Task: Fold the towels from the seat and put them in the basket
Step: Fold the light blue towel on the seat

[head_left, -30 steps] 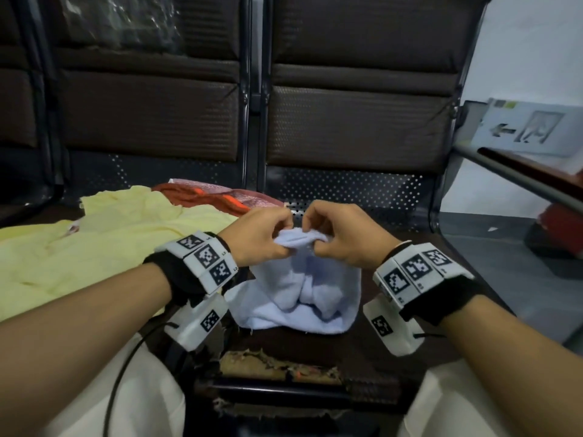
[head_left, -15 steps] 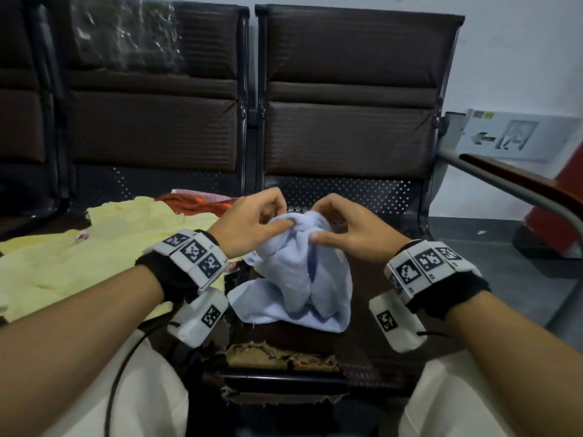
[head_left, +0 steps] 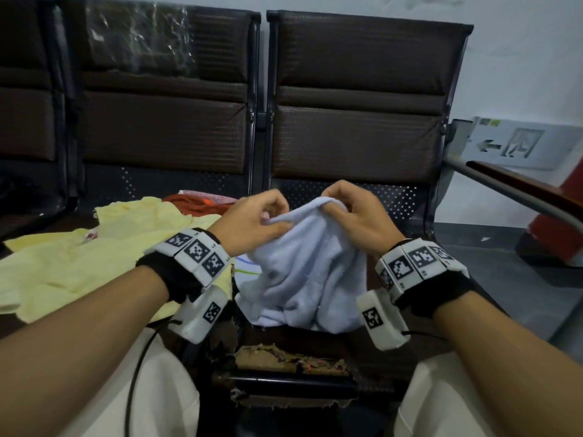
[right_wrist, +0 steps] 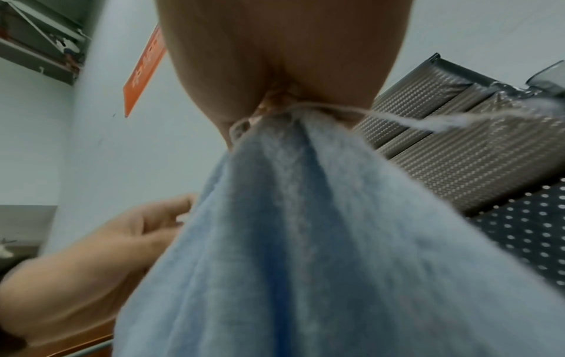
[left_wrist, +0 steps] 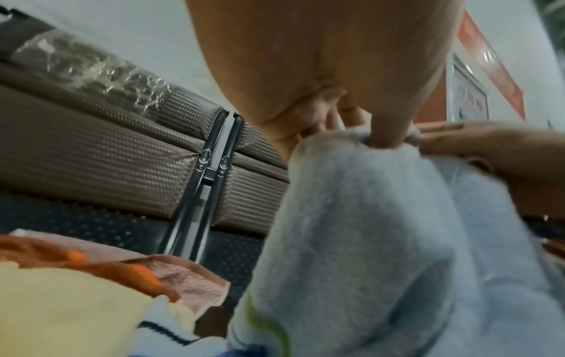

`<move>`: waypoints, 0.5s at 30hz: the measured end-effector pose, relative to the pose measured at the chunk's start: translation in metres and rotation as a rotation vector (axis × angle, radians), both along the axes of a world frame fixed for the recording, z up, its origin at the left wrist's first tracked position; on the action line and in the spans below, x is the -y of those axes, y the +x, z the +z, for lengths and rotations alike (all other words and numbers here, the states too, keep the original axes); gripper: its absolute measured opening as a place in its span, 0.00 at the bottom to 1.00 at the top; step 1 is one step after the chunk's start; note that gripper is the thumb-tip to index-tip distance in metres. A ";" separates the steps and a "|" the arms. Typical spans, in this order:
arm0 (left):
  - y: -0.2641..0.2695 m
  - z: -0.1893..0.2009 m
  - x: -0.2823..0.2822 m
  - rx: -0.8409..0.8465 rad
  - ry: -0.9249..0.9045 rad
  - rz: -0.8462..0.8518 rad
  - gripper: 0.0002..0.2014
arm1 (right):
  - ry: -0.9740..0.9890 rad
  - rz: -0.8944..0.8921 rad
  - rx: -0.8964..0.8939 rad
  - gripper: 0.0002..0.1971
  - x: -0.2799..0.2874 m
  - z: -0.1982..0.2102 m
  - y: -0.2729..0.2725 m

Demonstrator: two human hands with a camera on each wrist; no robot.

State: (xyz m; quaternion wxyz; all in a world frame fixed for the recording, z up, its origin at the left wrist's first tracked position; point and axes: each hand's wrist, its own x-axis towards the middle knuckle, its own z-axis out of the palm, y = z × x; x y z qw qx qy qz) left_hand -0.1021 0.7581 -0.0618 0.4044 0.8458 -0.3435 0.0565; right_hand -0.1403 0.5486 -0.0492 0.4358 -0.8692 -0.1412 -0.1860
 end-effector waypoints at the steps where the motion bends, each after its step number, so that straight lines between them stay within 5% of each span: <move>1: 0.002 -0.003 -0.004 0.004 0.119 -0.008 0.07 | 0.008 -0.007 0.022 0.02 0.002 0.001 0.000; 5: 0.014 -0.014 -0.018 -0.017 0.395 0.105 0.21 | -0.018 -0.082 0.138 0.05 0.009 0.002 0.001; 10: 0.019 -0.017 -0.027 0.020 0.502 0.158 0.15 | -0.033 -0.206 0.218 0.05 0.023 0.000 0.003; 15: 0.017 -0.006 -0.034 0.141 0.271 0.299 0.13 | -0.172 -0.215 0.100 0.12 0.045 -0.010 -0.002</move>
